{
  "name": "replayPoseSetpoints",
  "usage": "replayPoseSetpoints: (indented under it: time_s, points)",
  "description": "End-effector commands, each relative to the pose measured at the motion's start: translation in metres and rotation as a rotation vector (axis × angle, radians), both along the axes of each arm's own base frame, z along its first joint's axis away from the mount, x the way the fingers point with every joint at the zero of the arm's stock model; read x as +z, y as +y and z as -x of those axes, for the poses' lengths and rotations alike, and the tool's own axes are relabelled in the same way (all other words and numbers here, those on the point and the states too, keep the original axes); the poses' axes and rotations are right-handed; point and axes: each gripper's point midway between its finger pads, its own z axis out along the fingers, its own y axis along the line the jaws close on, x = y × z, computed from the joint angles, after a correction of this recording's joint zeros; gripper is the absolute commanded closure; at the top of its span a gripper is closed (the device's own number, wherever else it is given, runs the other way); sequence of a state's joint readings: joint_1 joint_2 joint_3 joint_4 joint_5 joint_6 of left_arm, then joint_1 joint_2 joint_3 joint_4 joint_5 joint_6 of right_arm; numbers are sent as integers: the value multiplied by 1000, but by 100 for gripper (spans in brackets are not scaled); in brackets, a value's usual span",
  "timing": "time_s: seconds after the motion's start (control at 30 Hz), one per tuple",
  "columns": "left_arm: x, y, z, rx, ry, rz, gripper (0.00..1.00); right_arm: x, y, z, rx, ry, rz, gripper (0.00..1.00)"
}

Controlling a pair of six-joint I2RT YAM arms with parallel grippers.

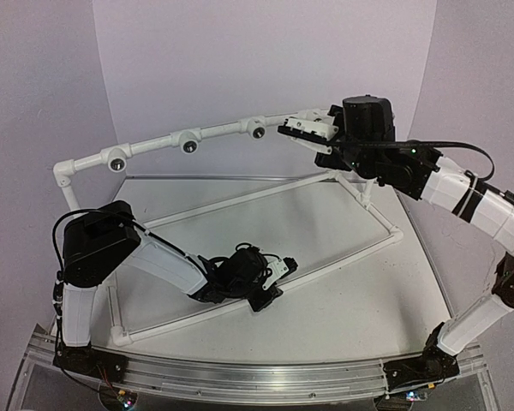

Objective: Install the water faucets
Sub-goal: Screw the water faucet onto the adaptor.

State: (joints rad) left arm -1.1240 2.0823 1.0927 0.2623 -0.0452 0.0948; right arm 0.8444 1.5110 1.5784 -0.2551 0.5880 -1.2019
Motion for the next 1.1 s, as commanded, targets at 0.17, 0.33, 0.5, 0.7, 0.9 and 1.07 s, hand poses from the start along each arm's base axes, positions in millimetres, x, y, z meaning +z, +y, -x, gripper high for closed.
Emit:
replayPoseSetpoints:
  time_s: [0.17, 0.33, 0.5, 0.7, 0.9, 1.07]
  points:
    - [-114, 86, 51, 17, 256, -383, 100, 27, 2, -11, -62, -84, -73, 40]
    - [-113, 86, 51, 17, 256, -381, 100, 19, 5, -16, -77, -78, -84, 64]
    - [-114, 87, 51, 18, 257, -383, 100, 15, 8, -19, -73, -72, -132, 90]
    - [-114, 87, 51, 18, 257, -383, 100, 14, 0, -29, -91, -51, -272, 100]
    - [-113, 86, 51, 18, 257, -382, 100, 21, -16, -37, -108, -10, -520, 100]
    - [-113, 88, 52, 18, 257, -384, 100, 20, -33, -43, -133, 46, -794, 100]
